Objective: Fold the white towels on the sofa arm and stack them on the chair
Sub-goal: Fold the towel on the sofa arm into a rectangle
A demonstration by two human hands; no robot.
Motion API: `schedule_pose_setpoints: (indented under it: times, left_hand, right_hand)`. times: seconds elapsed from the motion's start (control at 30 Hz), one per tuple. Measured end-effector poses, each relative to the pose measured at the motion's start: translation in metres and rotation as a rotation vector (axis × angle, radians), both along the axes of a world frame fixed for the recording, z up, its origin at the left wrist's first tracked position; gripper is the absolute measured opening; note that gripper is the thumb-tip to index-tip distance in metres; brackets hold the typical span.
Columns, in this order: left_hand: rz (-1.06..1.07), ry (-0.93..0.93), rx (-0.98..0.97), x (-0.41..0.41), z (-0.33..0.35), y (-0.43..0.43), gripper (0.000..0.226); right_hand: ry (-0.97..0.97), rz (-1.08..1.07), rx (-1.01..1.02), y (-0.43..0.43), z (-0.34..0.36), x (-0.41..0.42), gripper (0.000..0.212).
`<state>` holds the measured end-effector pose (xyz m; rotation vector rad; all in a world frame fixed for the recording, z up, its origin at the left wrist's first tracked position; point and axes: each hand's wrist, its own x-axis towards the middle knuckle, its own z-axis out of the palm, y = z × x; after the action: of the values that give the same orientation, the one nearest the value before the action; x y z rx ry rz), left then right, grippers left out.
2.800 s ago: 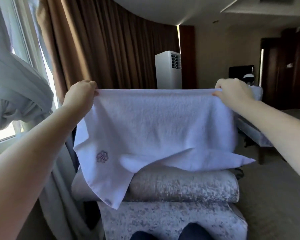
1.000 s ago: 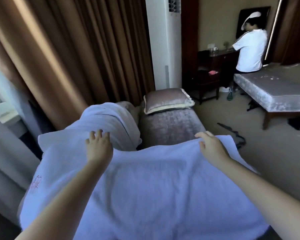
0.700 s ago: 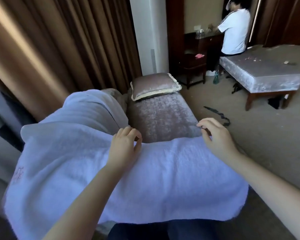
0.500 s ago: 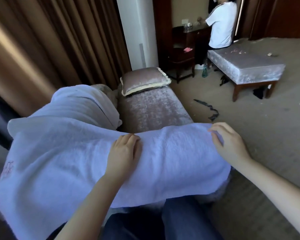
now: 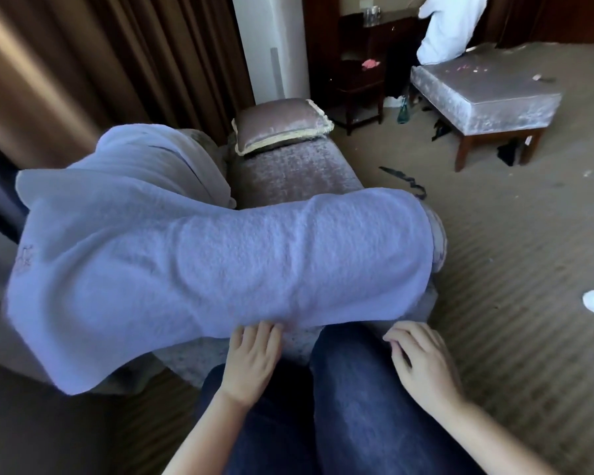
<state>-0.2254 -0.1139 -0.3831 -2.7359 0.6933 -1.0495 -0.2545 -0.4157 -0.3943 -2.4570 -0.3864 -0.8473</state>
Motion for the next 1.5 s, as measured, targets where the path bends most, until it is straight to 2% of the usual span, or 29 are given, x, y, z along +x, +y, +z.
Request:
schedule_pose_setpoints:
  times: [0.1,0.17,0.37,0.5,0.57,0.67,0.73,0.97,1.07,1.13,1.3,1.4,1.5]
  left_hand:
    - [0.082,-0.014,0.056,0.007,0.006,-0.003,0.021]
    - [0.102,0.007,0.077,0.011,0.016,-0.007,0.021]
    - [-0.121,-0.030,-0.050,-0.006,0.032,-0.016,0.026]
    - [-0.188,-0.077,-0.188,-0.031,0.061,-0.023,0.017]
    - [-0.204,-0.108,-0.216,-0.039,0.073,-0.026,0.016]
    - [-0.183,-0.142,-0.221,-0.044,0.083,-0.021,0.016]
    - [-0.153,-0.151,-0.212,-0.046,0.084,-0.013,0.016]
    - [0.037,-0.126,-0.215,-0.045,0.082,0.021,0.016]
    - [0.129,-0.094,-0.253,-0.045,0.085,0.027,0.007]
    - [0.183,-0.065,-0.320,-0.042,0.091,0.023,0.011]
    - [0.321,0.035,-0.671,-0.024,0.129,-0.006,0.023]
    - [0.340,0.071,-0.794,-0.004,0.158,-0.019,0.019]
    - [0.327,0.030,-0.630,0.029,0.186,-0.012,0.021]
  right_hand:
    - [0.033,0.003,0.024,0.014,-0.006,-0.021,0.021]
    - [0.049,0.006,0.049,0.022,-0.008,-0.031,0.021]
    - [0.017,-0.030,0.033,0.033,-0.006,-0.032,0.022]
    - [-0.027,-0.090,-0.116,0.046,0.002,-0.016,0.040]
    - [-0.099,-0.133,-0.090,0.045,0.010,-0.005,0.036]
    - [-0.128,-0.205,-0.006,0.022,0.026,0.004,0.059]
    - [-0.128,-0.237,0.030,-0.004,0.032,0.005,0.064]
    - [-0.228,-0.131,0.097,-0.078,0.058,0.013,0.025]
    - [-0.181,-0.033,0.181,-0.082,0.081,0.019,0.027]
    - [-0.089,0.039,0.245,-0.077,0.089,0.024,0.030]
    - [0.056,0.028,0.451,-0.060,0.098,0.041,0.054]
    - [0.025,-0.103,0.465,-0.057,0.110,0.062,0.032]
    - [0.036,-0.175,0.443,-0.058,0.125,0.089,0.013]
